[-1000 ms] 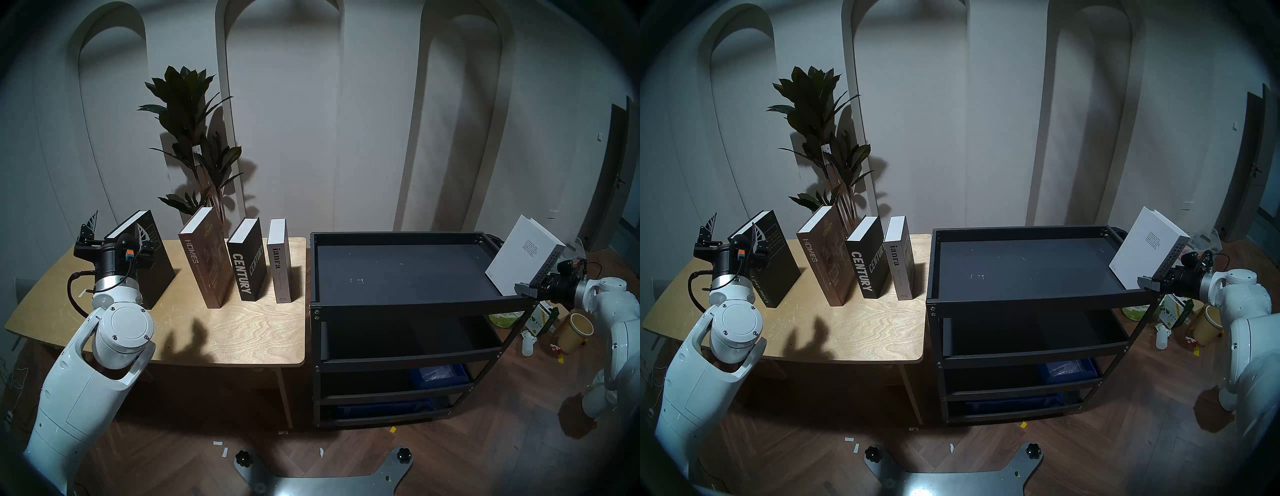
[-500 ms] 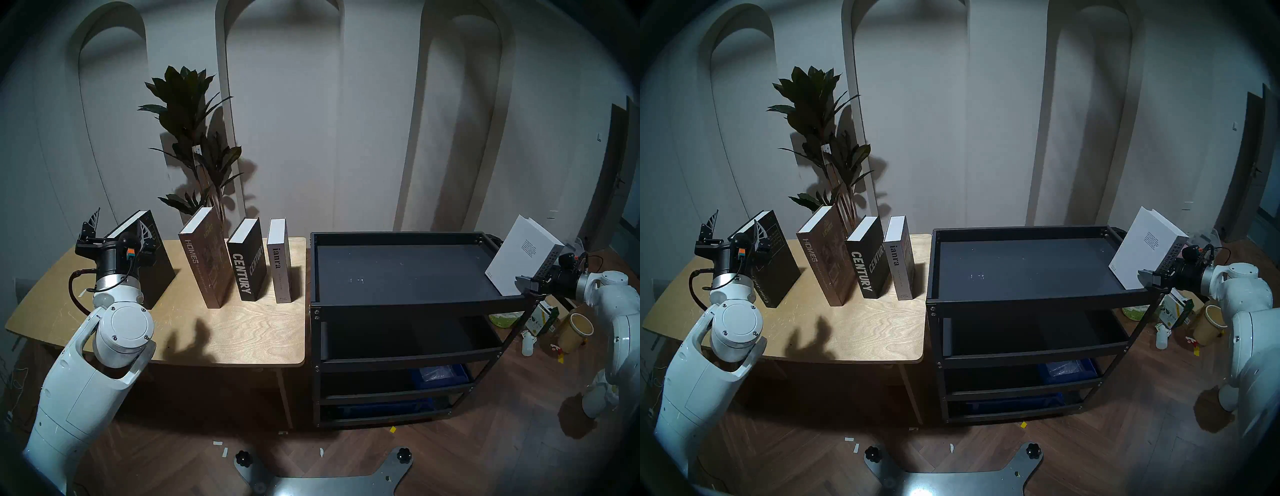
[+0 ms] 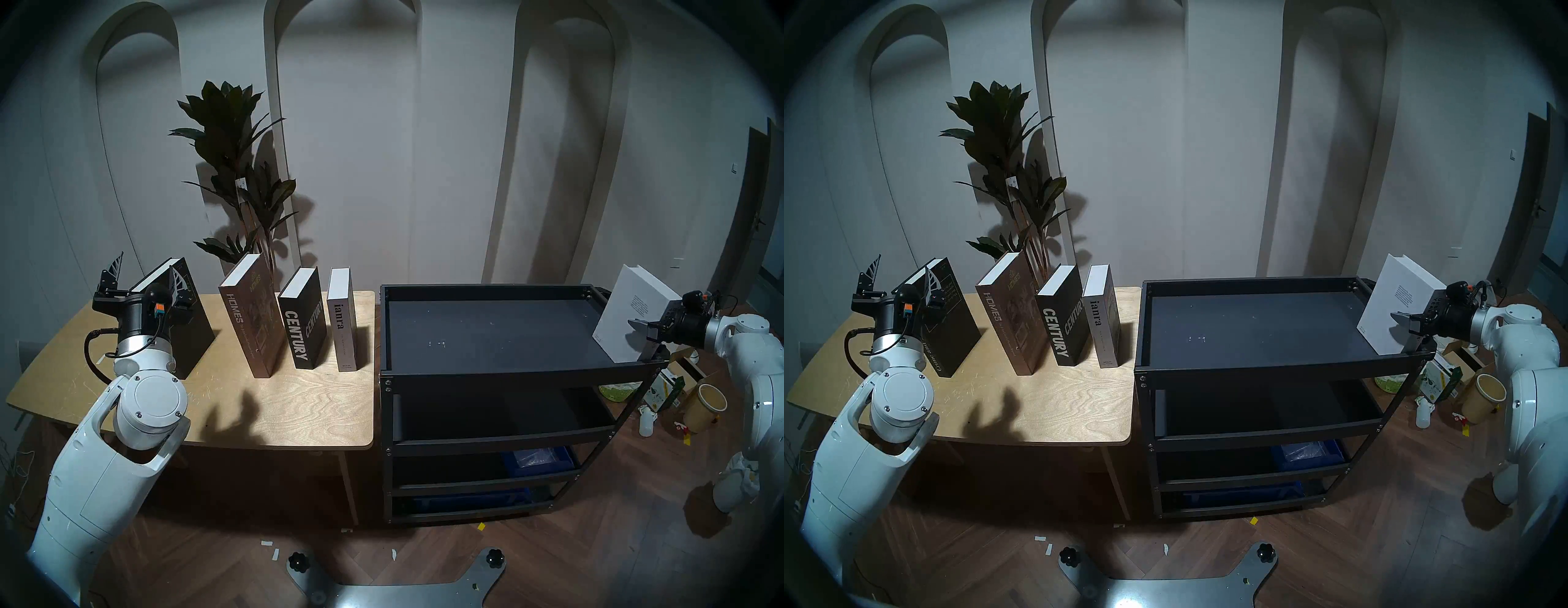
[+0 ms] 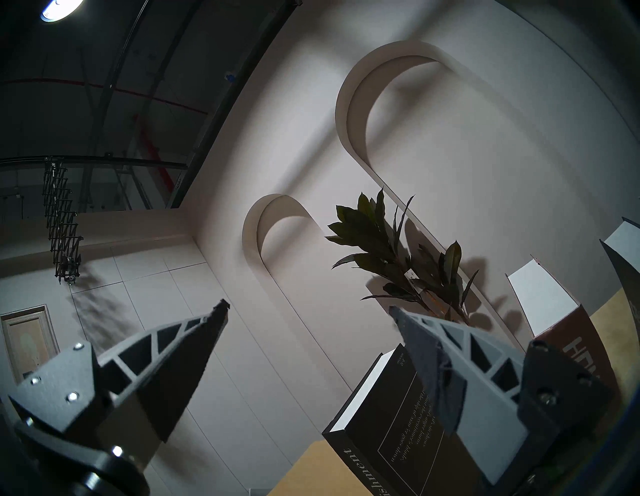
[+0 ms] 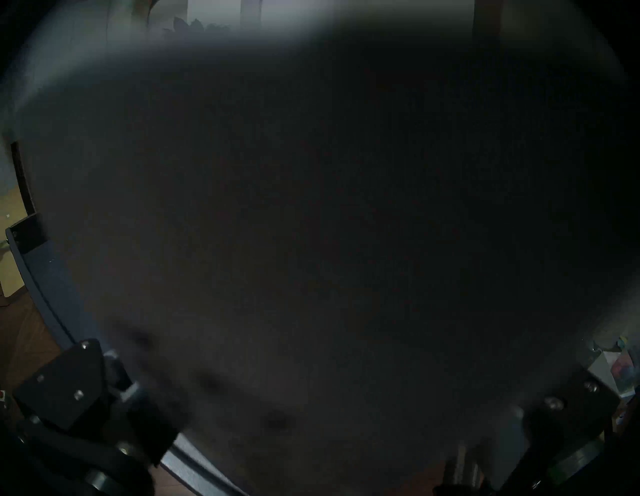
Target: Move the books from the display table onto the shelf, standing them upright with spines facing out and tallest at one end
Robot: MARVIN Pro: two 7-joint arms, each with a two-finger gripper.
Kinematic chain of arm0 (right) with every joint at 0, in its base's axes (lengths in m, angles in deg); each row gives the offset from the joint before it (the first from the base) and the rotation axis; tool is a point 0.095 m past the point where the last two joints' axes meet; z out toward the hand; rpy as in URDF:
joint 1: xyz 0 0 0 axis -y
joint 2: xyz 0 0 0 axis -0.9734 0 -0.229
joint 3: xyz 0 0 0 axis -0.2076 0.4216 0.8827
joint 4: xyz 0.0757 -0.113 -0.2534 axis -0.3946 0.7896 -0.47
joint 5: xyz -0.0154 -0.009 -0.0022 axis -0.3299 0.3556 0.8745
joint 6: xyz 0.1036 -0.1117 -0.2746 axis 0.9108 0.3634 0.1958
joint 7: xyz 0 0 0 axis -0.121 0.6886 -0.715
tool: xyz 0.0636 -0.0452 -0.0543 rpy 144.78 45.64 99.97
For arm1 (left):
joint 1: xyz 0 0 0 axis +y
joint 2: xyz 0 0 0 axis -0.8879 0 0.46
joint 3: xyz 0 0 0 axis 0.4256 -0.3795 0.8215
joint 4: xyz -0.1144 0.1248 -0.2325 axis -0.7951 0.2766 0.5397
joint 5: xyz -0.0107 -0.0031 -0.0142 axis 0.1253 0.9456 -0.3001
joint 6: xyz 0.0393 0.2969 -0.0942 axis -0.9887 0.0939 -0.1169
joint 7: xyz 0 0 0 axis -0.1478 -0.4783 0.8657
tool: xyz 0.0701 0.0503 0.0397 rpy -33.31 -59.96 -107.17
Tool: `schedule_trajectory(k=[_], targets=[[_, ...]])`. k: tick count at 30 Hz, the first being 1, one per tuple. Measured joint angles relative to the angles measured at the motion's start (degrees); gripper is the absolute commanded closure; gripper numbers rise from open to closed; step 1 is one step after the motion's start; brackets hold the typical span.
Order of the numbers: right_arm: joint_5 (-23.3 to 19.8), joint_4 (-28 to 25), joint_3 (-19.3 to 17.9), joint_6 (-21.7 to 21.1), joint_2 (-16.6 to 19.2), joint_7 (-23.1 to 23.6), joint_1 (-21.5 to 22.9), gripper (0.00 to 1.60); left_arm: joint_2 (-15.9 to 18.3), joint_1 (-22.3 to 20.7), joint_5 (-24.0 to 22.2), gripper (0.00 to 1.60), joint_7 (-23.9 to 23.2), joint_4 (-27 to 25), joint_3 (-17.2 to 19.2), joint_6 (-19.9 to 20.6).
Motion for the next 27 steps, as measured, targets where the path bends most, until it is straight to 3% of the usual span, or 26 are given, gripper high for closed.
schedule_trajectory(k=[19,27], targets=[[1.03,0.92,0.54,1.61,-1.83,2.72,4.38,0.0,0.83,0.18,-0.85,0.0,-2.51,0.28,0.88,-2.5],[0.12,2.08,-1.1,1.91,-1.35,3.54,5.62,0.0,1.0,-0.33,-0.72,0.0,-3.26,0.65,0.71,-3.04]])
